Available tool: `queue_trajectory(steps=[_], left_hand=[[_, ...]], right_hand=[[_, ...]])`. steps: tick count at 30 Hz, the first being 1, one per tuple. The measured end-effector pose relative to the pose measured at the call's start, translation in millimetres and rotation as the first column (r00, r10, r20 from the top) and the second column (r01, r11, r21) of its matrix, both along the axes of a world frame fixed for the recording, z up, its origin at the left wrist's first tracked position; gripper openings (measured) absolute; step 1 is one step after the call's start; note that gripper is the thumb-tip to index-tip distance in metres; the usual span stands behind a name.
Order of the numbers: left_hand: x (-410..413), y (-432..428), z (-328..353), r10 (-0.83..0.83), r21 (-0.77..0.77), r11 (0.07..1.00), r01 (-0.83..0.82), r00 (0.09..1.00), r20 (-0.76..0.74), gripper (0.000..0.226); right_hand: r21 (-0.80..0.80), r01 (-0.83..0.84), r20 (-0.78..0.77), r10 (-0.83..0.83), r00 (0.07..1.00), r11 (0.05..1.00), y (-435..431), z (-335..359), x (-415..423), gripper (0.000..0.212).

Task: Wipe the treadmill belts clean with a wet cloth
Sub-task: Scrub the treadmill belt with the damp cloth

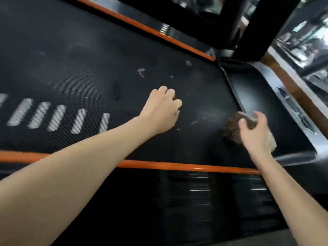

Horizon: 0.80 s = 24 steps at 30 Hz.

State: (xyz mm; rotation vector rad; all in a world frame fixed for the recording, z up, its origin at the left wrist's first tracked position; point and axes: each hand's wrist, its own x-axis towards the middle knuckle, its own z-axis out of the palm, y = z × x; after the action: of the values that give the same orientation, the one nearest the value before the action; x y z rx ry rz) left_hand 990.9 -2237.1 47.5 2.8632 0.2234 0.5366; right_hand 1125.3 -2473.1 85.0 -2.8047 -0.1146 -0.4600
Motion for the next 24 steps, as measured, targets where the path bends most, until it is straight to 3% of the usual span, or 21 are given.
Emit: queue_trajectory(steps=[2,3,6,10,17,20,24], left_hand=[[17,-15,-2,-0.032,0.031,0.999,0.034,0.999,-0.041,0.035],[23,-19,-4,-0.039,0.037,0.998,0.041,0.997,-0.061,0.036],[31,-25,-12,-0.035,0.027,0.999,0.038,0.994,-0.1,0.038],[50,-22,-18,-0.012,0.072,0.997,0.024,0.986,-0.164,0.041],[109,-10,-24,0.057,0.118,0.993,-0.026,0.962,-0.267,0.049],[119,-9,-33,0.052,0.083,0.996,-0.029,0.96,-0.277,0.05],[117,-8,-41,0.053,0.059,0.997,-0.041,0.977,-0.207,0.061]], right_hand=[[-0.361,-0.106,0.048,0.132,0.99,0.926,-22,-8,5,0.068],[-0.437,-0.209,0.011,0.237,0.971,0.875,-31,-13,9,0.069],[-0.466,-0.438,-0.206,0.387,0.899,0.769,-46,-24,22,0.062],[-0.458,-0.528,-0.3,0.435,0.849,0.715,-63,-30,39,0.073],[-0.496,-0.573,-0.092,0.617,0.782,0.652,-60,-50,66,0.054],[-0.478,-0.572,-0.083,0.614,0.785,0.666,-54,-52,89,0.052],[-0.55,-0.425,-0.079,0.462,0.884,0.719,-31,-50,136,0.049]])
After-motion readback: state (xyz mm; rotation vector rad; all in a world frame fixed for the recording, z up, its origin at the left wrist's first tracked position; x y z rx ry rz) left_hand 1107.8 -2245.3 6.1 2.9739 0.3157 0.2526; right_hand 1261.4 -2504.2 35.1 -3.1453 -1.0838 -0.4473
